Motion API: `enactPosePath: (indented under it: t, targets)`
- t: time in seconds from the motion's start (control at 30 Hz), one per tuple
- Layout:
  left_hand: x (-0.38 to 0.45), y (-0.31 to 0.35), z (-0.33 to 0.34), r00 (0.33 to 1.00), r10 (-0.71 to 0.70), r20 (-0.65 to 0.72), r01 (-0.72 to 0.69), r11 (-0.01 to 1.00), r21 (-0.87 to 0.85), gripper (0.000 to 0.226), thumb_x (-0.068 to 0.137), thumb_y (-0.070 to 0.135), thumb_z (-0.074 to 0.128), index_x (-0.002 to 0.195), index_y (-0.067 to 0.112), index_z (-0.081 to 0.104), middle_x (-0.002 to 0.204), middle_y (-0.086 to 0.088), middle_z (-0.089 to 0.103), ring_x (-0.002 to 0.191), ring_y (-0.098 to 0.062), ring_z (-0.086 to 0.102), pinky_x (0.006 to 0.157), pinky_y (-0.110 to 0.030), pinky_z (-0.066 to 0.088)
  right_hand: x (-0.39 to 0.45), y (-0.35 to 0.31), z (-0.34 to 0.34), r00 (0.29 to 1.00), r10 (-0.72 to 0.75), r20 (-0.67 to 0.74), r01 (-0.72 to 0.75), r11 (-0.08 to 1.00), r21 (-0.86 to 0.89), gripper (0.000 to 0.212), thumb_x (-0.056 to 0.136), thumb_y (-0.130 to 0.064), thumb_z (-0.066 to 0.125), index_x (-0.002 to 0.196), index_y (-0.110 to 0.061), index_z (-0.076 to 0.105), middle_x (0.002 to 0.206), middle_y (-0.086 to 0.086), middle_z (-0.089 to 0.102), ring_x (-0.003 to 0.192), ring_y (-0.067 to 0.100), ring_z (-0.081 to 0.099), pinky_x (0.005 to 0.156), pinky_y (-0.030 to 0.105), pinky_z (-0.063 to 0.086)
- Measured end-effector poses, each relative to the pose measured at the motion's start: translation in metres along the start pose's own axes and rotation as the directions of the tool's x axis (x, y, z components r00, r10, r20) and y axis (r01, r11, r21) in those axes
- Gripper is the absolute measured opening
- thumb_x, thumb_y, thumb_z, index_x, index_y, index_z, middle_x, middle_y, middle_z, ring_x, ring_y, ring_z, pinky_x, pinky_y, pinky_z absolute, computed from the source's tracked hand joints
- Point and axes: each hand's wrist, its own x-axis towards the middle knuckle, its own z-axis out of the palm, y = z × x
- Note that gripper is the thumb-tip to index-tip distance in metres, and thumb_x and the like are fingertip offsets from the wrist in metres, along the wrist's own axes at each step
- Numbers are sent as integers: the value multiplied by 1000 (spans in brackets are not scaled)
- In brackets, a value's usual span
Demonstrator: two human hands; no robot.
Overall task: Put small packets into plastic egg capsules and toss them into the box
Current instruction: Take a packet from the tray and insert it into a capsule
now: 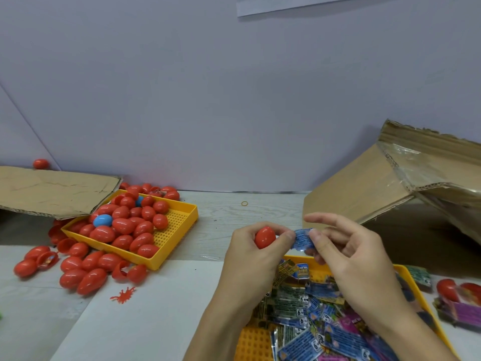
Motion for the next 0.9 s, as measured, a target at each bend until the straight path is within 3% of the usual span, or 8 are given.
enactPosePath:
  t: [0.13, 0.3, 0.4, 0.53, 0.77, 0.9]
  targets:
    - [3, -2, -1, 1000, -29, -7, 29, 994, -101, 19, 88, 26, 70, 69, 27, 72, 50, 10, 46, 45, -9, 41, 48, -28, 38, -2, -3, 1, 991, 64, 120, -72, 995, 62, 20, 91, -19, 59, 95, -33, 73, 72, 8, 71, 66, 11, 64, 62, 17, 51]
    - [5, -7, -3, 999, -31, 39, 36, 992, -118, 17, 88, 33, 70, 73, 25, 72, 52, 8, 46, 45, -9, 42, 47, -24, 38, -2, -5, 0, 989, 62, 132, -77, 990, 114, 22, 86, -45, 62, 100, -32, 72, 84, -1, 70, 78, 13, 63, 68, 28, 51]
    - [6, -8, -3, 998, -35, 60, 43, 989, -144, 18, 83, 38, 71, 71, 25, 70, 52, 7, 45, 45, -10, 41, 47, -25, 39, -3, -6, -1, 992, -11, 125, 4, 998, 56, 23, 81, -37, 63, 103, -34, 70, 98, -5, 69, 92, 9, 64, 73, 19, 52]
    - [6, -9, -3, 996, -47, 75, 59, 983, -173, 19, 83, 37, 71, 69, 24, 70, 52, 5, 44, 46, -10, 40, 47, -25, 39, -4, -5, 0, 996, -44, 81, 47, 999, -29, 22, 84, -15, 71, 98, -32, 71, 92, -4, 69, 92, 13, 65, 76, 21, 54]
    - [8, -12, -2, 997, -50, 65, 60, 985, -162, 29, 79, 40, 73, 59, 23, 62, 51, 3, 43, 44, -12, 39, 47, -26, 39, -4, -3, 4, 995, -95, -26, 85, 957, -276, 17, 83, -18, 68, 86, -35, 69, 82, -11, 69, 77, 10, 65, 62, 27, 54]
    - [7, -10, -3, 999, -31, 38, 36, 990, -133, 28, 80, 42, 76, 63, 22, 65, 50, 5, 42, 44, -11, 40, 47, -26, 39, -4, -3, 5, 998, -57, -29, 49, 970, -236, 17, 82, -16, 69, 86, -33, 68, 75, -6, 70, 70, 12, 66, 61, 28, 56]
